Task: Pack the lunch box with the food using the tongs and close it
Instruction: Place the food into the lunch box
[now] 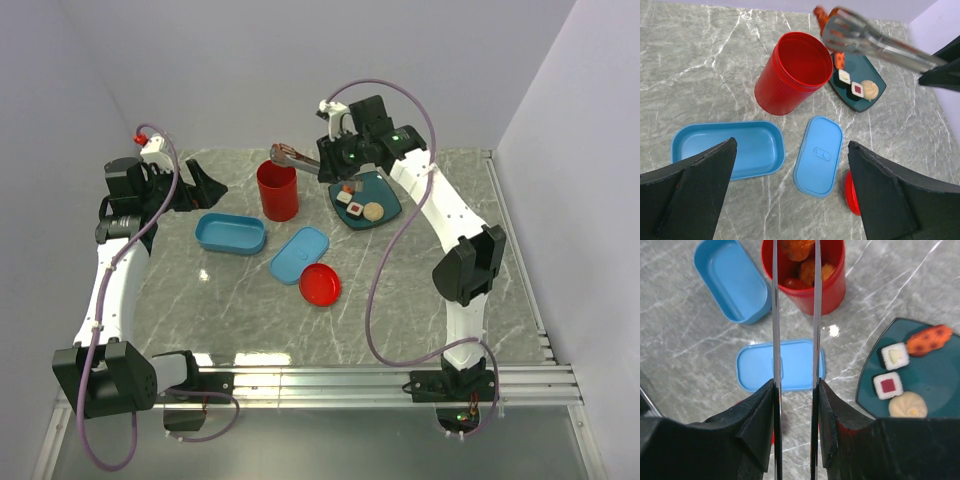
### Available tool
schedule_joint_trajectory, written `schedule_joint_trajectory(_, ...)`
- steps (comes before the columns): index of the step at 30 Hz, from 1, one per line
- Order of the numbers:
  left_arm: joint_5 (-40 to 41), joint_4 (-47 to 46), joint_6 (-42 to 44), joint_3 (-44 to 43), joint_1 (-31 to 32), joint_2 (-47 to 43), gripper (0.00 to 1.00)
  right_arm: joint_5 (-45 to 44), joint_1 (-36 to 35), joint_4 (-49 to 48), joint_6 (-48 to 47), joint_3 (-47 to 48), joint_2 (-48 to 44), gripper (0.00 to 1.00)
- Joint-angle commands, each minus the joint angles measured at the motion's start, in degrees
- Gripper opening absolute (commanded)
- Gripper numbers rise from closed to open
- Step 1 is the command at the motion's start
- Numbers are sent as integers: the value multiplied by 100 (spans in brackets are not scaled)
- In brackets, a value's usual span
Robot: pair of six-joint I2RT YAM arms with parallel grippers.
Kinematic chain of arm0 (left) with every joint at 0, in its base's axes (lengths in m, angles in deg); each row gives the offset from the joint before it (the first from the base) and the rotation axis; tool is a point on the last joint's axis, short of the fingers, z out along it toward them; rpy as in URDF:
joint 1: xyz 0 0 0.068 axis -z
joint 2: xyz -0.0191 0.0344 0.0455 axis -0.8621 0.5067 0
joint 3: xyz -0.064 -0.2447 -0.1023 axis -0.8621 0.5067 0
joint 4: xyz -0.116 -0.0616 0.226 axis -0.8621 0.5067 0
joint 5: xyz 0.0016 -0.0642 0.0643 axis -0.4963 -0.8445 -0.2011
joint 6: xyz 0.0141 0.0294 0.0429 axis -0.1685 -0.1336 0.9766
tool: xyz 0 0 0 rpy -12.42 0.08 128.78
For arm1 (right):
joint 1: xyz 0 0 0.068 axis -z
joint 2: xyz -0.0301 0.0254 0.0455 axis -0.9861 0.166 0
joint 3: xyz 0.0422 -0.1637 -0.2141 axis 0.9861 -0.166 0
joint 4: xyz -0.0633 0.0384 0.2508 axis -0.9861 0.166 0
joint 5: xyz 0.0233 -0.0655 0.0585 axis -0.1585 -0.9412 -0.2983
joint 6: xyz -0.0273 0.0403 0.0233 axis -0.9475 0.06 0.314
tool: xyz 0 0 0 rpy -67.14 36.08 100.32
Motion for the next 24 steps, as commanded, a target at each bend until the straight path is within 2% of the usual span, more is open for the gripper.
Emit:
schedule_joint_trajectory(1, 40, -278, -77, -63, -21, -147, 99, -129, -143, -215, 68, 29, -20, 39)
schedule_joint_trajectory(6, 40, -225, -42, -98, -29, -138, 99, -234, -178, -92, 120, 309, 164, 50)
schedule_joint_trajectory(7, 49, -208, -7, -116, -21, -138, 99, -252, -178, -57, 147, 336, 173, 57)
schedule_joint_trajectory(10, 40, -199, 55, -125, -21, -147, 100, -270, -178, -83, 190, 258, 51, 60)
schedule_joint_trajectory(18, 22, -173, 55, -230, -21, -59, 100, -620, -3, -302, 428, -198, -493, 62)
schedule_joint_trajectory(24, 127, -164, 107, -195, -21, -138, 99, -1130, 761, -470, 1008, -796, -767, 59)
